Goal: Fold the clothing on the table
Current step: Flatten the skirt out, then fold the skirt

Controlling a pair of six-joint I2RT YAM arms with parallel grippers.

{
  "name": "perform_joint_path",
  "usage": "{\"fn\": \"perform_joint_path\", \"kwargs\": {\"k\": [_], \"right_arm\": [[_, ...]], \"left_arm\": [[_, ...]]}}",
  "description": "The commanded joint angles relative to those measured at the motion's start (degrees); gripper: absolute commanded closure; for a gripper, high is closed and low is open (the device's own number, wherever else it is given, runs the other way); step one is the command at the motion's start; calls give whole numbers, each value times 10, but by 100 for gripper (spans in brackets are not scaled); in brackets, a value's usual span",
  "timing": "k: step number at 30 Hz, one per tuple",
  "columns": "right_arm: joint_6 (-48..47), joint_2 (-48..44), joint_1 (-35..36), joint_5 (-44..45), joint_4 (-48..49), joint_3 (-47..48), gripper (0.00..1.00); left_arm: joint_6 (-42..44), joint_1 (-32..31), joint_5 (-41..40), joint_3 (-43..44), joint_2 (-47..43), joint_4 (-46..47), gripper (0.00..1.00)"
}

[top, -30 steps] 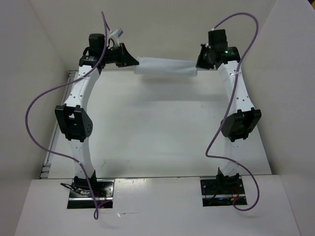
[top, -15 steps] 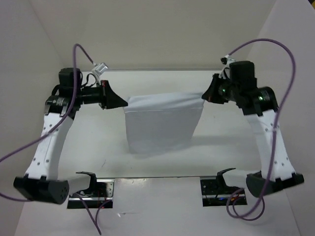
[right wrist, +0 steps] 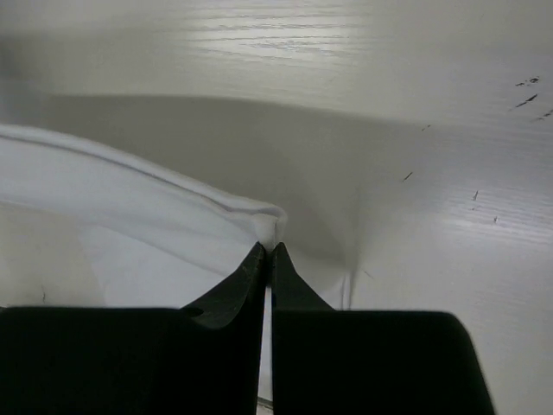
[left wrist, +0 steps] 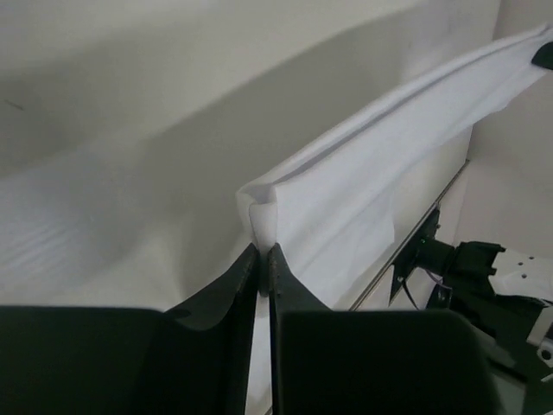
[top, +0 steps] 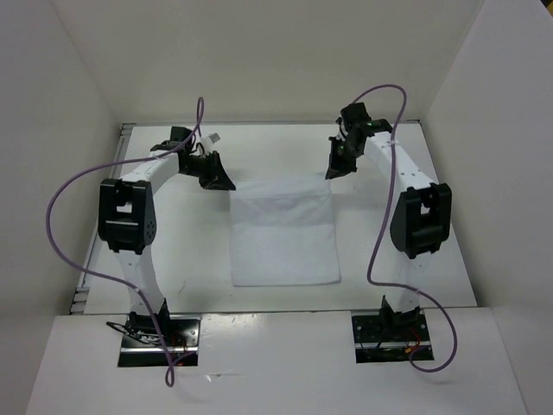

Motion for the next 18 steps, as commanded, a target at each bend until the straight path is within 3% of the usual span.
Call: {"fn": "perform_joint_path", "kwargs": {"k": [1, 7, 18], "right_arm": [[-23, 19, -26, -2, 44, 62, 97], [-23, 46, -37, -20, 56, 82, 97], [-12, -80, -37, -21, 56, -109, 97]], "left_arm": [[-7, 4, -2, 94, 37, 42, 86], [-12, 9, 18, 138, 62, 47, 82], [-18, 10, 69, -37, -67, 95, 80]]}}
